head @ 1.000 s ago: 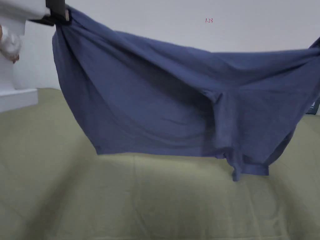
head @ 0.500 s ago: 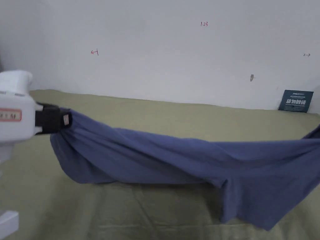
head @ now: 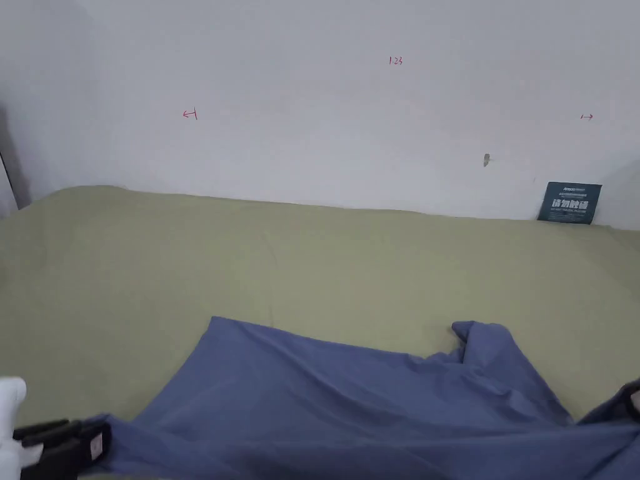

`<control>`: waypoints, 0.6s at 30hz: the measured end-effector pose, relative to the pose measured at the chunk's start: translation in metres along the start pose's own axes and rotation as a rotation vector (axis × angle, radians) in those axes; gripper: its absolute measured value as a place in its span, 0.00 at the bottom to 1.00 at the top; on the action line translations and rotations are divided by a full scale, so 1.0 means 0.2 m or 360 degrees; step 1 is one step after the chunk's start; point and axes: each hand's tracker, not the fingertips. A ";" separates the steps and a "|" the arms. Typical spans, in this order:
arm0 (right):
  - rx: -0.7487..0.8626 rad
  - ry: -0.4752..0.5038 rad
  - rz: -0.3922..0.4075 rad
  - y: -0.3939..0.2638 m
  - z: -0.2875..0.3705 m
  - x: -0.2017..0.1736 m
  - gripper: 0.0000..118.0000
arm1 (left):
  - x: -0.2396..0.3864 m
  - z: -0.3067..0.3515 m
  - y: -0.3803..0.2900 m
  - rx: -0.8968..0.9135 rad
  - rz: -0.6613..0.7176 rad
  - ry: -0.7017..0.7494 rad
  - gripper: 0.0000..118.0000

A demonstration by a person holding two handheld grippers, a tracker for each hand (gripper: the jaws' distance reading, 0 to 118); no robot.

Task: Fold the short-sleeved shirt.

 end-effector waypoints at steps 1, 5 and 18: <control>-0.0024 -0.0002 -0.0016 -0.04 -0.04 0.01 0.02 | -0.01 -0.01 -0.04 -0.0020 0.0003 -0.0001 0.01; -0.0097 -0.0077 -0.0047 -0.25 -0.23 0.09 0.03 | 0.01 -0.09 -0.24 -0.0121 -0.0016 0.0033 0.03; 0.0164 -0.0192 0.0028 -0.67 -0.15 -0.02 0.77 | 0.02 -0.01 -0.53 0.0014 0.0118 0.0114 0.83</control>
